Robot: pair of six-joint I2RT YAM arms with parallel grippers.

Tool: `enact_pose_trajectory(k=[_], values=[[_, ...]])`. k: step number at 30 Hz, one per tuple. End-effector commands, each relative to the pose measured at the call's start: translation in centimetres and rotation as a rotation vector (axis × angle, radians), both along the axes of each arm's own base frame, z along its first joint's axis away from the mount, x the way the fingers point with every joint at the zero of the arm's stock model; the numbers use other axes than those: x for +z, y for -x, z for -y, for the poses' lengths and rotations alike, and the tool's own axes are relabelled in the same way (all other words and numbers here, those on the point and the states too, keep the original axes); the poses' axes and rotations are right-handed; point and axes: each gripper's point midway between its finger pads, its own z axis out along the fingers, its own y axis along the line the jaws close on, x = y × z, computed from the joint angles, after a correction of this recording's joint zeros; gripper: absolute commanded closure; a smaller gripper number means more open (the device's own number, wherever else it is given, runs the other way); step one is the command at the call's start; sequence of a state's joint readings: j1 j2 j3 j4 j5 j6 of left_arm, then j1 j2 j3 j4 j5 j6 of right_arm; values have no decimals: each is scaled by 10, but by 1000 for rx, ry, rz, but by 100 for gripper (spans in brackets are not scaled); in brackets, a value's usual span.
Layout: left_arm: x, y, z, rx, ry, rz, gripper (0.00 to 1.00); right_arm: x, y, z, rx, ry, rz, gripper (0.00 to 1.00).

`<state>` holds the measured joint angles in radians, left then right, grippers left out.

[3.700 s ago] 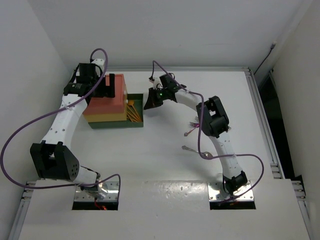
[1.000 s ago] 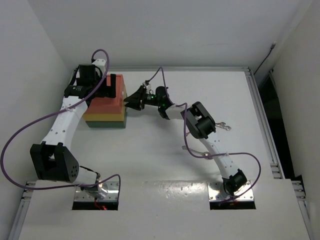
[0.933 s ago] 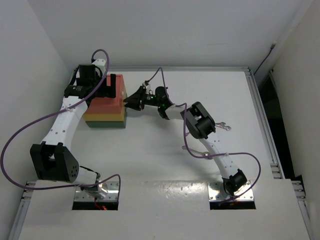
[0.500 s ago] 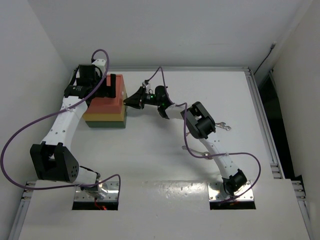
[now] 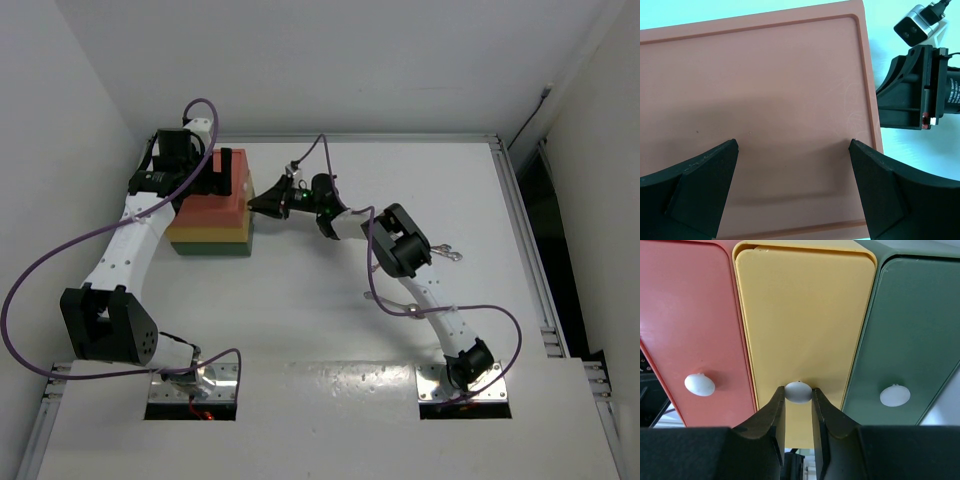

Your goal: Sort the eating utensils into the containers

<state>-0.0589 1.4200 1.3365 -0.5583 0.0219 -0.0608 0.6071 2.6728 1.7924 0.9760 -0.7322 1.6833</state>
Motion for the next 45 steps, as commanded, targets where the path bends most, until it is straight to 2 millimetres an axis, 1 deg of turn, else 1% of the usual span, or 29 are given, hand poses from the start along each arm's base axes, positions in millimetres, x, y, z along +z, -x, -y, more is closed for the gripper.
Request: enact_pose_trajectory(k=[1, 3, 4, 5, 6, 7, 8, 9, 10, 13, 15, 17, 19, 20, 22, 26, 27, 28, 29, 30, 31, 33, 35, 36, 39, 40, 41, 42, 45], values=[[-40, 29, 4, -13, 5, -172, 0, 26, 4, 10, 17, -25, 79, 100], [-40, 29, 4, -13, 5, -172, 0, 30, 9, 12, 26, -24, 90, 100], [-37, 30, 4, -13, 6, -163, 0, 27, 5, 18, 15, -18, 82, 100], [-37, 30, 4, -13, 6, -163, 0, 37, 7, 18, 26, -31, 104, 100], [-37, 30, 4, -13, 6, -163, 0, 39, 9, 19, 26, -31, 103, 100], [-37, 33, 4, -13, 6, -163, 0, 34, 5, 24, 15, -23, 92, 100], [-37, 32, 2, -6, 0, -162, 0, 40, 1, 28, 6, -28, 101, 100], [-37, 32, 2, -6, 0, -162, 0, 36, 4, 29, 15, -23, 94, 100], [-37, 32, 2, -6, 0, -162, 0, 44, -1, 35, 3, -28, 104, 100], [-41, 34, 2, -6, -1, -172, 0, 42, 1, 40, 13, -25, 103, 100], [-37, 35, 2, -6, 0, -162, 0, 41, -1, 51, 4, -14, 100, 100], [-37, 35, 2, -6, 0, -162, 0, 48, 1, 58, 4, -11, 114, 100], [-37, 35, 2, -6, 0, -162, 0, 42, -1, 71, -6, 0, 98, 100], [-37, 35, 2, -6, 0, -162, 0, 39, 1, 72, -6, 0, 98, 100], [-37, 35, 2, -6, 0, -162, 0, 44, 3, 79, -8, -3, 105, 100], [-41, 34, 2, -6, -1, -172, 0, 41, 10, 94, -9, 5, 96, 100], [-41, 34, 2, -6, -1, -172, 0, 45, 7, 100, -21, 5, 97, 100], [-41, 34, 2, -6, -1, -172, 0, 39, 12, 101, -11, 12, 97, 100], [-41, 34, 2, -6, -1, -172, 0, 44, 12, 101, -11, 8, 106, 100], [-41, 34, 2, -6, -1, -172, 0, 39, 10, 108, -23, 15, 91, 100], [-41, 34, 2, -6, -1, -172, 0, 40, 11, 113, -23, 14, 96, 100], [-41, 34, 2, -6, -1, -172, 0, 39, 8, 118, -34, 15, 96, 100], [-41, 34, 2, -6, -1, -172, 0, 36, 14, 120, -25, 18, 91, 100], [-41, 34, 2, -6, -1, -172, 0, 36, 10, 124, -35, 18, 90, 100], [-41, 34, 2, -6, -1, -172, 0, 36, 13, 131, -28, 20, 90, 100], [-41, 34, 2, -6, -1, -172, 0, 34, 13, 131, -27, 24, 81, 99], [-41, 34, 2, -6, -1, -172, 0, 32, 16, 131, -13, 30, 68, 94], [-41, 34, 5, -15, -2, -172, 0, 32, 15, 130, 6, 27, 77, 85], [-44, 34, 7, -22, 4, -181, 0, 28, 12, 128, 7, 37, 69, 68]])
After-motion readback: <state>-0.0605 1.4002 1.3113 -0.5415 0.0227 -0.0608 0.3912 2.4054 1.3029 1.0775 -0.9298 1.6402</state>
